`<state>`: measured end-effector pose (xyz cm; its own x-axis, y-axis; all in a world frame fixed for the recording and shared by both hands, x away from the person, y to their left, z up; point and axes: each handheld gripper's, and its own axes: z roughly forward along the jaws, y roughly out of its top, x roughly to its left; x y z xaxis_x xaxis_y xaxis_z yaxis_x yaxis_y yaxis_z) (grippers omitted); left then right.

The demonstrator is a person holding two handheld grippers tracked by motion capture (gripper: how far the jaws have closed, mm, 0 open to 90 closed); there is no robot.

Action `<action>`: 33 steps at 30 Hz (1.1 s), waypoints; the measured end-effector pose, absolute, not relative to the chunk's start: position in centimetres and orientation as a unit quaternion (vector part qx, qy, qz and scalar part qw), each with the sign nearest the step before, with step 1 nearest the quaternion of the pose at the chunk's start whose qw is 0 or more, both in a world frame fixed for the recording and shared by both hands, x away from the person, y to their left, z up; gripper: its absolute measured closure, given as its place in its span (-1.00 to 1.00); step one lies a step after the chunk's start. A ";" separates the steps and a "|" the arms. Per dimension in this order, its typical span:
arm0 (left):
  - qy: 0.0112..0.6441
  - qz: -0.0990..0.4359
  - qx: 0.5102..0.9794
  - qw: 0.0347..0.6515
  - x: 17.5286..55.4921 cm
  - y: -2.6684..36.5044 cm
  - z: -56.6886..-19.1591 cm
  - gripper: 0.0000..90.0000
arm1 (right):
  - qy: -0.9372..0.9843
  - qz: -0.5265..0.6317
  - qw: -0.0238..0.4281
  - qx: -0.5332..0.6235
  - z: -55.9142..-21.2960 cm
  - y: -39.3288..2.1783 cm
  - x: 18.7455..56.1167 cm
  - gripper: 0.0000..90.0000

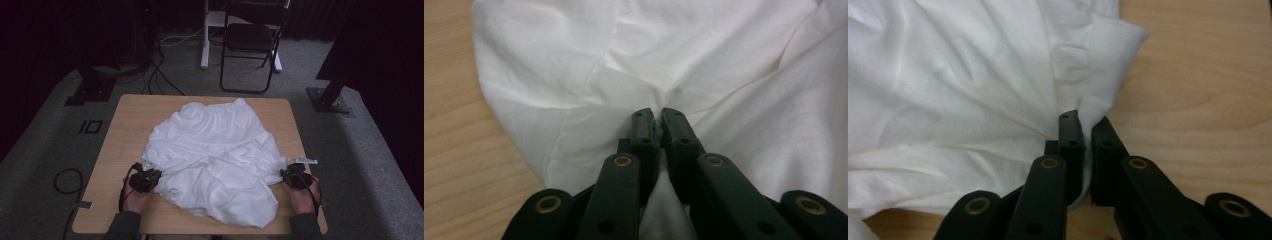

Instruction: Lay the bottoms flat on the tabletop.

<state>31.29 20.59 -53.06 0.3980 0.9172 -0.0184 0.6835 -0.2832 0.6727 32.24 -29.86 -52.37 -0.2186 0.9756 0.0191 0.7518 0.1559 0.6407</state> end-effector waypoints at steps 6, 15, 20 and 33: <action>0.498 0.201 0.763 0.360 30.2 19.8 -50.8 0.43 | 0.740 0.341 0.242 0.527 -49.5 -27.1 30.4 -0.10; 0.470 0.166 0.779 0.379 27.9 18.1 -51.4 0.08 | 0.801 0.361 0.172 0.446 -51.4 -22.2 28.8 -0.26; 0.469 0.167 0.795 0.347 27.6 17.4 -52.9 0.08 | 0.811 0.341 0.167 0.446 -53.1 -21.5 29.0 -0.25; 0.472 0.200 0.797 0.321 30.9 16.8 -53.7 0.31 | 0.808 0.327 0.191 0.450 -53.9 -19.7 31.9 -0.15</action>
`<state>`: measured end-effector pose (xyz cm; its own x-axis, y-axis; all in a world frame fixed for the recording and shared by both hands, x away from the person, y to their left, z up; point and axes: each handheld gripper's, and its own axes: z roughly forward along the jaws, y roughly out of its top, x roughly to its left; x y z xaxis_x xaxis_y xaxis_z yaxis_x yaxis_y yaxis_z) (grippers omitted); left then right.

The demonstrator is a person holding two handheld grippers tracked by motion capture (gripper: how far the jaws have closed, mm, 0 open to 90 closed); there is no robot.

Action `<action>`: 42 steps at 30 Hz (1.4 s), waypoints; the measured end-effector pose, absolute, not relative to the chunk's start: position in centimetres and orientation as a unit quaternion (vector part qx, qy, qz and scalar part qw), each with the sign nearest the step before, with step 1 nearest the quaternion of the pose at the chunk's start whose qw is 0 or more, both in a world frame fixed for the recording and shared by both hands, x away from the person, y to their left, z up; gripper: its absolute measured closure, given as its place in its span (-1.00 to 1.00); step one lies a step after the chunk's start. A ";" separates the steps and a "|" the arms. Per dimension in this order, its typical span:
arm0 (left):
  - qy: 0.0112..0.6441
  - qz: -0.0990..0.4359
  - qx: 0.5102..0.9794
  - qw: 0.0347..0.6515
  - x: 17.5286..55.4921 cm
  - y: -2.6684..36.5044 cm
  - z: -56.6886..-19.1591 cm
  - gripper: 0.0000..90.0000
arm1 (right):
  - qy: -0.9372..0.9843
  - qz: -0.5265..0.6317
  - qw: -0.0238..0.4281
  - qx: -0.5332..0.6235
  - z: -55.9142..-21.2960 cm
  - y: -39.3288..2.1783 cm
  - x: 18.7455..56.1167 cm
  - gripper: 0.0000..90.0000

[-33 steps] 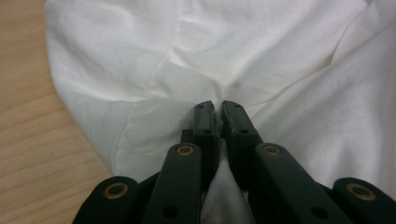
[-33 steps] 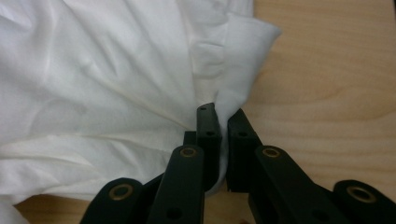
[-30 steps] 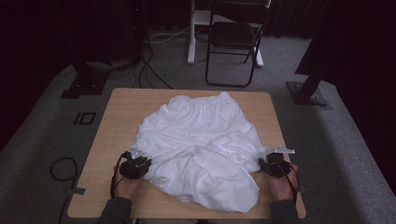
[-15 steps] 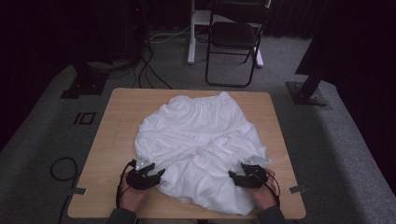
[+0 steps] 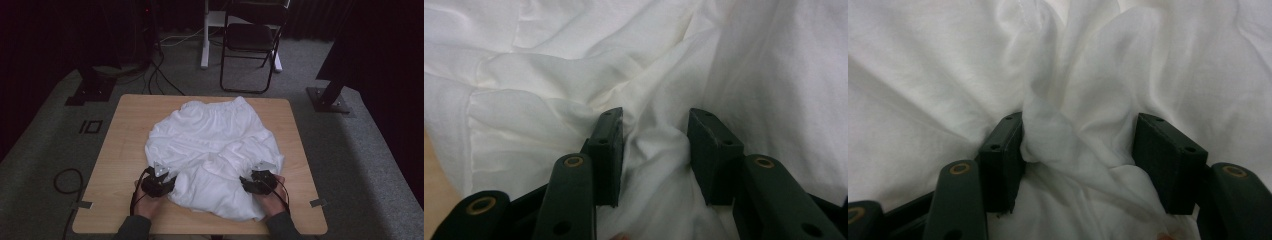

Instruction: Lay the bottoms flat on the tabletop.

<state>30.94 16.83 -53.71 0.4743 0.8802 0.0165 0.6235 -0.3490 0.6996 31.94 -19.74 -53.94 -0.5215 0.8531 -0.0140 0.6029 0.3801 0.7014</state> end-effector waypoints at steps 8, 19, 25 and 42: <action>0.488 0.220 0.781 0.321 35.6 17.3 -53.9 0.31 | 0.800 0.326 0.202 0.461 -53.9 -18.5 36.6 -0.14; 0.520 0.248 0.751 0.323 40.3 17.1 -54.1 0.31 | 0.782 0.331 0.207 0.486 -54.0 -17.7 41.5 -0.15; 0.531 0.238 0.751 0.312 41.2 17.0 -53.7 0.30 | 0.776 0.331 0.207 0.496 -54.0 -17.6 42.2 -0.15; 0.481 0.211 0.760 0.383 39.3 15.5 -46.9 0.08 | 0.757 0.358 0.233 0.495 -51.3 -22.0 37.1 -0.11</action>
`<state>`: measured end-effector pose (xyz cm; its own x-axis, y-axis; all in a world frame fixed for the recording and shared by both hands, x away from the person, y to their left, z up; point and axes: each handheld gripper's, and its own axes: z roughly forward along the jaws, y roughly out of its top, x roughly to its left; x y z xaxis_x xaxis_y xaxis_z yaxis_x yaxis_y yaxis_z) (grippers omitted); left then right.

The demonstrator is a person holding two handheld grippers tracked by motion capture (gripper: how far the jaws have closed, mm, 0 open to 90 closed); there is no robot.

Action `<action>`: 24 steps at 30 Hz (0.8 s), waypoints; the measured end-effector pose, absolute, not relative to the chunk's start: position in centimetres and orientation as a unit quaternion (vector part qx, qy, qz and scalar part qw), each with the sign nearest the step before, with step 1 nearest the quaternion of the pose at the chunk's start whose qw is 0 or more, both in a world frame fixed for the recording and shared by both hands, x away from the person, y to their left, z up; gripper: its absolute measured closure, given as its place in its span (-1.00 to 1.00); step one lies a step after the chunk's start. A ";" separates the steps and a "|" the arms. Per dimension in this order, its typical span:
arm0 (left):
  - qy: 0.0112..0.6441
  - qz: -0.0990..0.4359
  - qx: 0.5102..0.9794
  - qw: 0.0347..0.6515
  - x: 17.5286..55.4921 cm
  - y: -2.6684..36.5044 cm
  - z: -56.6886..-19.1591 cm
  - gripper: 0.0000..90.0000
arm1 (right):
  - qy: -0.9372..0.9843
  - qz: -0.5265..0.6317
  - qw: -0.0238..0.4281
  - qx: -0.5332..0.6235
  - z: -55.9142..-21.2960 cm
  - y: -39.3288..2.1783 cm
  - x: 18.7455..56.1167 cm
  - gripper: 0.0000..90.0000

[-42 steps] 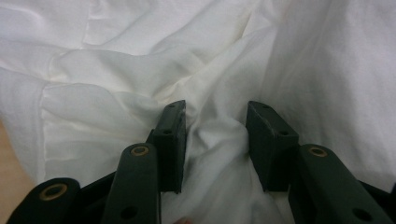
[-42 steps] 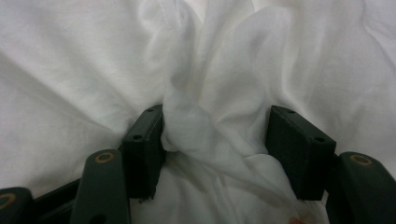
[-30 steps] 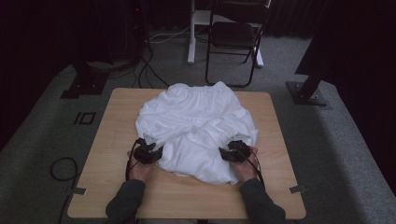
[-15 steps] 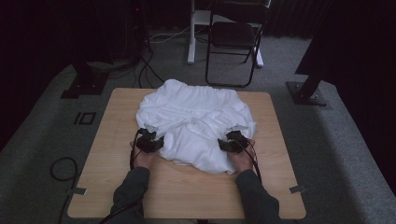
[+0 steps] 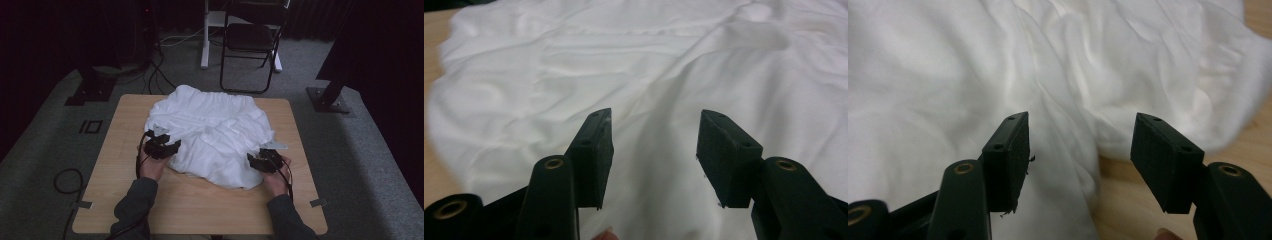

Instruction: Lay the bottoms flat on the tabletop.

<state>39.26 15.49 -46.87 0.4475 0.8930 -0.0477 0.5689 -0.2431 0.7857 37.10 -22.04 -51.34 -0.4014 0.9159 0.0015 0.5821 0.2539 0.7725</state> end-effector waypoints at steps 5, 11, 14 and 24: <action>0.458 0.202 0.775 0.385 40.3 13.0 -46.8 0.01 | 0.753 0.352 0.228 0.507 -52.2 -23.0 36.5 -0.11; 0.448 0.173 0.788 0.386 41.8 11.2 -47.2 -0.13 | 0.753 0.353 0.229 0.507 -52.3 -23.3 36.0 -0.12; 0.451 0.161 0.786 0.391 42.2 10.5 -47.7 -0.24 | 0.755 0.350 0.230 0.504 -52.3 -23.2 35.8 -0.12; 0.446 0.124 0.808 0.364 41.6 10.6 -50.1 0.90 | 0.759 0.348 0.232 0.500 -52.6 -22.9 35.5 -0.14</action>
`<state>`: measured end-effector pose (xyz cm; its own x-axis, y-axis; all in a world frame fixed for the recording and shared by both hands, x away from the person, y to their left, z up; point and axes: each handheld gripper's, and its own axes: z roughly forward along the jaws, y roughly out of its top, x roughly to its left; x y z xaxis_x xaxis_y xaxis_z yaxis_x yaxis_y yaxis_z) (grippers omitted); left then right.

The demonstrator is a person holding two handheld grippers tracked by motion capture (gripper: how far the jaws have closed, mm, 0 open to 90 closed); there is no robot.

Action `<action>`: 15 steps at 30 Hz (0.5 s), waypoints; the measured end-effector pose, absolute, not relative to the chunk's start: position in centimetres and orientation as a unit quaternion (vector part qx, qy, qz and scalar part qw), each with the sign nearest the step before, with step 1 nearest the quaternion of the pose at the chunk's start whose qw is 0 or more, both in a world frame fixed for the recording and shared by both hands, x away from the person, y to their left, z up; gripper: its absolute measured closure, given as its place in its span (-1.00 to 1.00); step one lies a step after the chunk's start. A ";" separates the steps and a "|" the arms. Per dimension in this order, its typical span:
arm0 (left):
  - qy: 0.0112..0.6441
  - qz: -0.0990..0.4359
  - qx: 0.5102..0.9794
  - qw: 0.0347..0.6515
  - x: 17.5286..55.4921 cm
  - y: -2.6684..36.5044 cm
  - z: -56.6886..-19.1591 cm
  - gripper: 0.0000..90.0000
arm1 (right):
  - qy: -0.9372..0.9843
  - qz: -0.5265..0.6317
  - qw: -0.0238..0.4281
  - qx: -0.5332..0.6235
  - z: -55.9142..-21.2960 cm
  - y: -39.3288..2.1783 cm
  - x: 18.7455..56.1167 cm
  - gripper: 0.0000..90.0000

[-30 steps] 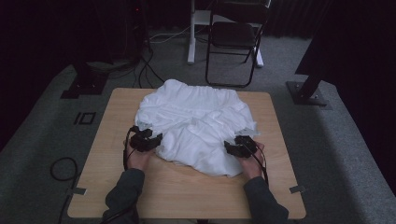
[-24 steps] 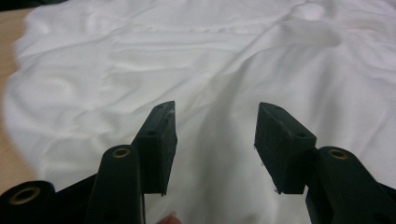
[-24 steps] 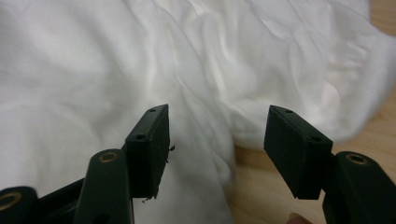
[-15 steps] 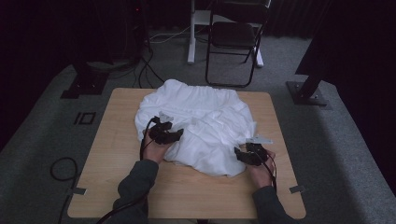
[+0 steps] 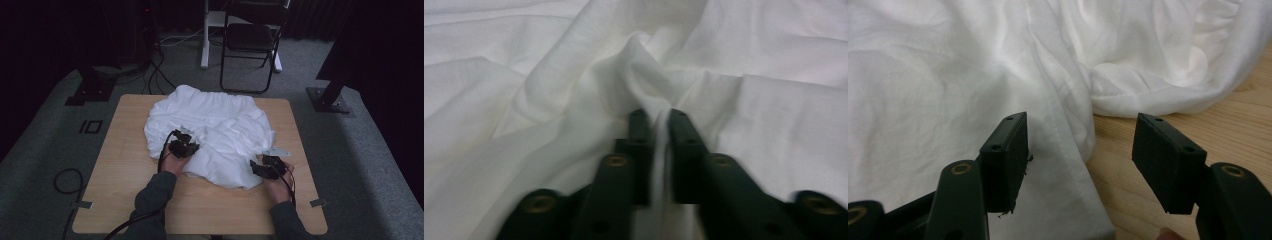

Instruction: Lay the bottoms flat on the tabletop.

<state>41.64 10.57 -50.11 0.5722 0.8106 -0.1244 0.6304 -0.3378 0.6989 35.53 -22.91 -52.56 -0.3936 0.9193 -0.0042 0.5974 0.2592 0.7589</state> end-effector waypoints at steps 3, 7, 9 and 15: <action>0.432 0.135 0.805 0.383 39.6 11.8 -49.0 0.93 | 0.755 0.351 0.237 0.500 -52.3 -23.4 35.2 -0.14; 0.418 0.150 0.803 0.398 36.1 14.3 -48.0 0.94 | 0.751 0.350 0.244 0.504 -51.9 -24.1 35.0 -0.13; 0.417 0.152 0.805 0.394 34.4 15.8 -48.1 0.94 | 0.751 0.349 0.247 0.504 -51.8 -24.4 34.9 -0.11; 0.440 0.147 0.805 0.370 29.9 19.5 -50.0 0.94 | 0.749 0.347 0.254 0.505 -51.5 -24.5 34.8 -0.09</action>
